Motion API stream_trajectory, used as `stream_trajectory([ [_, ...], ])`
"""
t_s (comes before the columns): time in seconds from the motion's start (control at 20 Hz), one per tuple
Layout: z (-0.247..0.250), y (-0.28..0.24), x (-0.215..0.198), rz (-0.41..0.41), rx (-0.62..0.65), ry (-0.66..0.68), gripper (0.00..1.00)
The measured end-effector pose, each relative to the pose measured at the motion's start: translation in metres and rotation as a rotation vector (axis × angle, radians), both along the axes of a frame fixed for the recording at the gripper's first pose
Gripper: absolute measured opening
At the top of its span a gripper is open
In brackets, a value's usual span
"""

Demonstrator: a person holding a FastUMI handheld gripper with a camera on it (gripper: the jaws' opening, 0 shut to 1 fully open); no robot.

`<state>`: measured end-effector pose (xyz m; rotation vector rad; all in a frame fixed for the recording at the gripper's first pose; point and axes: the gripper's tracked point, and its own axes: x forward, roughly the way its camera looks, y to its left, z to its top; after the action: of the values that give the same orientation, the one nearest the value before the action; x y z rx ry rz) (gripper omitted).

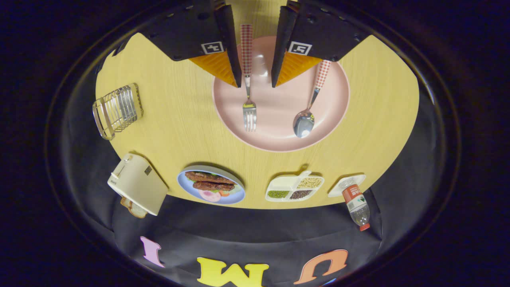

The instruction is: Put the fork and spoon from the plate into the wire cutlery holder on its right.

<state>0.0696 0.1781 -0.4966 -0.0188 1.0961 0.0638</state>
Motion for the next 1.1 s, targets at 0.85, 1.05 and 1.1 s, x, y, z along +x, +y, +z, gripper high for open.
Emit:
stream_trajectory([
  [0.85, -0.017, -0.003, -0.008, -0.024, 0.015, 0.066, 0.04],
  [1.05, -0.003, -0.001, -0.011, -0.003, 0.009, 0.058, 0.04],
  [1.1, 0.004, 0.0, -0.011, 0.005, 0.008, 0.05, 0.04],
])
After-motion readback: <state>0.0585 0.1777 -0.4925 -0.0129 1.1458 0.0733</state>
